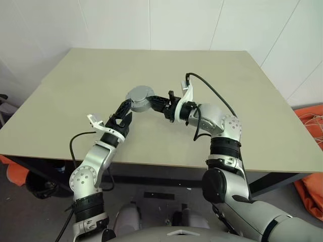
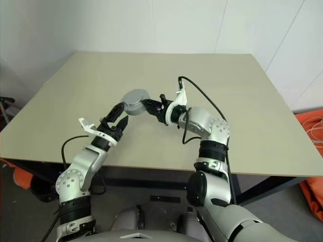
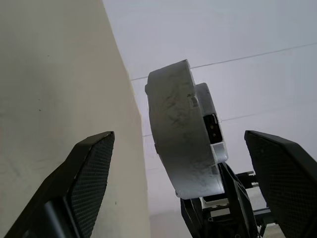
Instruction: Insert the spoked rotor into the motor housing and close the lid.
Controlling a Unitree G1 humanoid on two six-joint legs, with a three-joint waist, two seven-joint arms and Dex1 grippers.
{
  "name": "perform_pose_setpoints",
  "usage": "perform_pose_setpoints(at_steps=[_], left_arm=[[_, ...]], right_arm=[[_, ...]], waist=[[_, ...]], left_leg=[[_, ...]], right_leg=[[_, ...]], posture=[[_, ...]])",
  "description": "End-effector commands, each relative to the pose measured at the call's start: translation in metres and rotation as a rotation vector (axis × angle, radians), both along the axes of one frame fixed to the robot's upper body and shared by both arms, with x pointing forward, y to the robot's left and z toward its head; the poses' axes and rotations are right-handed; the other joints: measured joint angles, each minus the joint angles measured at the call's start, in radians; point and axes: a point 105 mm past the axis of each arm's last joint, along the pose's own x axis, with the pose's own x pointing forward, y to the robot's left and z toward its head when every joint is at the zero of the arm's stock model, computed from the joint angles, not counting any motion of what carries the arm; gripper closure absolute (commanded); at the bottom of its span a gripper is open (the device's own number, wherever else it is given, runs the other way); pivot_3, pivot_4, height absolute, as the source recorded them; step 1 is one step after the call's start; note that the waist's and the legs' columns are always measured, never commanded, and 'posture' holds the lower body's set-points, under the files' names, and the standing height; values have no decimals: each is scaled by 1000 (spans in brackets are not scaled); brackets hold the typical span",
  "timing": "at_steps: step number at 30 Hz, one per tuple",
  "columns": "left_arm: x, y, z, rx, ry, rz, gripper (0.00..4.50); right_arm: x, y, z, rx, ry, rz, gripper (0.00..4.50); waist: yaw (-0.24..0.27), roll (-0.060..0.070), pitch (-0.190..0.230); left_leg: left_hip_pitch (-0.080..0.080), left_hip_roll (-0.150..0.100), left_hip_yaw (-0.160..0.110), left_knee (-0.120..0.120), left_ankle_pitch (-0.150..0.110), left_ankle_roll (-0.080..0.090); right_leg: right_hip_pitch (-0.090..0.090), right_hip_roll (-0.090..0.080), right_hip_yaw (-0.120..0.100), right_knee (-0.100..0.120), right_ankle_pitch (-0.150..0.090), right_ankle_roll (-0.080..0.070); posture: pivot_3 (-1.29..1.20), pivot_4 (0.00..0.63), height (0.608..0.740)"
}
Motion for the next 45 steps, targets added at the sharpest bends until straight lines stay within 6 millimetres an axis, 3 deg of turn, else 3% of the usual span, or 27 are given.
perform_pose_setpoints(at_steps=[1,9,22,25,29,41,45], left_arm=[[2,-11,11,-63,-34,-36,30],[8,-15,17,-129,-54,-66,30],[3,-1,8,-152,-46,-31,30],[4,-1,7,-152,-45,-28,658],[4,-2,6,-152,-40,-33,1913],[4,-4,5,-162,-46,-54,1913],[5,-4,5,-164,-44,-62,2316]], right_arm=[[-10,9,27,94,-82,38,3401],[-19,14,24,98,-64,69,3401],[-12,4,14,78,-19,27,3401],[-13,7,15,80,-22,36,3401],[-14,9,18,88,-29,44,3401],[-15,10,21,92,-37,53,3401],[-16,11,21,94,-38,58,3401]], waist=[[0,0,0],[-1,0,0],[-3,0,0],[-3,0,0],[-4,0,0],[-3,0,0],[-3,0,0]], left_leg=[[0,0,0,1,0,0],[0,0,-1,5,0,0],[0,0,-1,12,0,0],[0,0,-1,12,0,0],[0,0,-1,12,0,0],[0,0,-2,12,0,0],[0,0,-2,12,0,0]], right_leg=[[0,0,0,0,0,0],[2,0,0,1,2,3],[6,-2,0,1,4,7],[6,-2,0,1,4,8],[6,-2,0,1,4,8],[6,-2,0,1,5,8],[6,-2,0,1,5,8]], posture=[[0,0,740],[0,0,740],[0,0,740],[0,0,740],[0,0,740],[0,0,740],[0,0,740]])
